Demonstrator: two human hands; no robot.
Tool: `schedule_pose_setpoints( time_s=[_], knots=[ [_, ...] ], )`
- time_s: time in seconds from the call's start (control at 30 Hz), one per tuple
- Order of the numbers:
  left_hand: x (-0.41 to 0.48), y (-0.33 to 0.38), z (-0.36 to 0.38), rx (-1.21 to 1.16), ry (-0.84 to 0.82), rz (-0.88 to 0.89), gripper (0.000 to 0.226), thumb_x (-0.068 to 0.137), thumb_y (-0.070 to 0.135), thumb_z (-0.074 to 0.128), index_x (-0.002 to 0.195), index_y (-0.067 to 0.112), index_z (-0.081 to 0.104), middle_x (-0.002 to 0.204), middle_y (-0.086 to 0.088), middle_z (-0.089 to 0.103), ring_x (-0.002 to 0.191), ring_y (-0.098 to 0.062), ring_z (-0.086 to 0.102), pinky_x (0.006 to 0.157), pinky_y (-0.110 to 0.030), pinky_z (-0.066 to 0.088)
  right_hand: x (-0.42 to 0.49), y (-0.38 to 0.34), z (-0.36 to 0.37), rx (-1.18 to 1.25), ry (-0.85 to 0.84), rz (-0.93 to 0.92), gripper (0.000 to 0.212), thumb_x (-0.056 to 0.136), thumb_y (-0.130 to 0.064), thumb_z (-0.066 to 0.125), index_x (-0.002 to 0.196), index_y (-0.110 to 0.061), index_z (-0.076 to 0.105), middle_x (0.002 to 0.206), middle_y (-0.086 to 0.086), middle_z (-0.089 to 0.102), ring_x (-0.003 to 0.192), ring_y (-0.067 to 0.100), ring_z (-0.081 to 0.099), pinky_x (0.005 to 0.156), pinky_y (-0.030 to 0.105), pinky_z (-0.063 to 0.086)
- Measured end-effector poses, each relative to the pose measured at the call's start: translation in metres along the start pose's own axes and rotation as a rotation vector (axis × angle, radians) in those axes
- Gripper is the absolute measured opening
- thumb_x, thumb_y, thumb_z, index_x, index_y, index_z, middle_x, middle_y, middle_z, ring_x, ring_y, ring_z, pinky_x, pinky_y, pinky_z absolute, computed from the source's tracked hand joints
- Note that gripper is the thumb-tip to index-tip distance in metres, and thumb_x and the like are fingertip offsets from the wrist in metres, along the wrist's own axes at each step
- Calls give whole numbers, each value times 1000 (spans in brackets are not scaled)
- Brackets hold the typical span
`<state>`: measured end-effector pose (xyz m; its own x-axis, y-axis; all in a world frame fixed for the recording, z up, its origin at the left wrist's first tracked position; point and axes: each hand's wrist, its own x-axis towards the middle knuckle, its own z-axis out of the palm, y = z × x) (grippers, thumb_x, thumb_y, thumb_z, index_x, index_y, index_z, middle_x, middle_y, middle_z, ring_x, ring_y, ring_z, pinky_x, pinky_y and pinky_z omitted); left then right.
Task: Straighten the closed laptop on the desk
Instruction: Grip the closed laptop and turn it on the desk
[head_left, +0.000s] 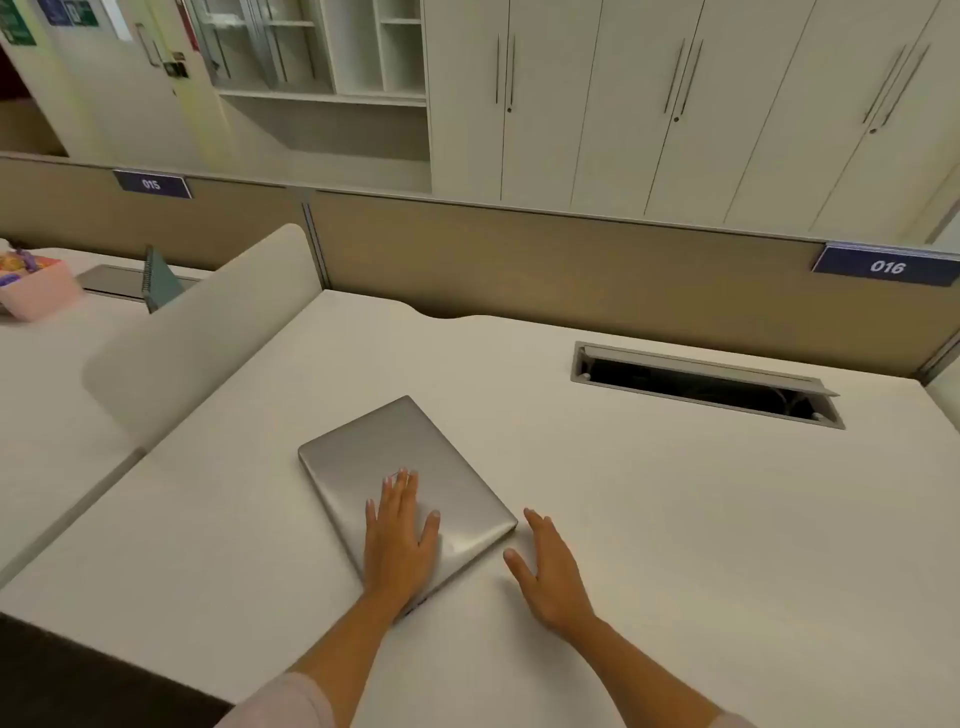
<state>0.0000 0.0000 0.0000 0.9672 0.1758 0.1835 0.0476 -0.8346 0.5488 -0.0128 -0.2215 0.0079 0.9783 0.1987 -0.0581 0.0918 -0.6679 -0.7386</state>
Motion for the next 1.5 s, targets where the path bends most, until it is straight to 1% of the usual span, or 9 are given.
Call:
schedule_pose_setpoints(
  time_s=[0.1,0.3,0.6,0.7,0.87,1.13,1.33,1.43,1.5],
  knots=[
    [10,-22,-14,-25,63,-192,63,97,36,48,151,15,24,160,-3,18,148,-22,6,120,-42,1,17,-19,5,130,-58,34,64,97,-43,50,150,-19,23,155,-3,30,141,13,30,114,28,25],
    [23,-45,-24,-54,90,-543,70,94,34,54,150,6,23,159,-11,21,147,-30,10,117,-50,8,45,-43,5,124,-184,107,69,94,-38,57,149,-12,24,153,5,33,139,21,33,115,35,28],
    [23,-23,-16,-275,167,-776,82,91,31,58,150,-1,11,156,-25,18,143,-37,14,117,-45,12,66,-50,3,32,-174,155,59,87,-31,65,138,-10,43,135,9,51,122,26,49,100,35,40],
    [32,-15,-15,-311,190,-835,84,89,32,60,150,0,12,154,-24,21,137,-40,21,112,-49,24,67,-49,6,48,-168,192,60,84,-33,67,137,-13,45,131,8,53,121,25,48,100,35,41],
    [53,-7,-20,-309,203,-990,76,86,42,58,146,11,23,147,-24,29,125,-41,31,98,-50,34,70,-56,3,251,-152,281,39,83,-28,70,117,-11,60,114,6,63,103,25,60,88,32,47],
    [65,-2,-11,-275,204,-1004,61,84,42,57,131,15,30,131,-27,40,114,-41,37,92,-51,39,56,-42,0,378,-69,436,33,74,-36,75,102,-19,69,97,-5,72,87,9,66,65,17,45],
    [68,25,2,-280,138,-906,61,84,41,57,132,17,29,130,-25,41,114,-41,37,94,-53,36,46,-31,-11,250,69,531,29,73,-34,71,92,-11,67,85,0,71,79,17,66,69,29,52],
    [70,38,10,-278,90,-837,61,83,44,55,132,18,28,128,-25,44,114,-41,37,95,-54,36,39,-20,-18,175,115,551,42,69,-34,67,84,5,61,67,7,58,59,19,51,57,31,42],
    [71,48,15,-271,63,-797,61,83,46,54,132,18,29,127,-24,46,114,-40,38,95,-54,36,34,-12,-22,128,133,559,40,67,-33,65,73,5,53,64,13,49,60,16,43,57,28,34]
  ],
)
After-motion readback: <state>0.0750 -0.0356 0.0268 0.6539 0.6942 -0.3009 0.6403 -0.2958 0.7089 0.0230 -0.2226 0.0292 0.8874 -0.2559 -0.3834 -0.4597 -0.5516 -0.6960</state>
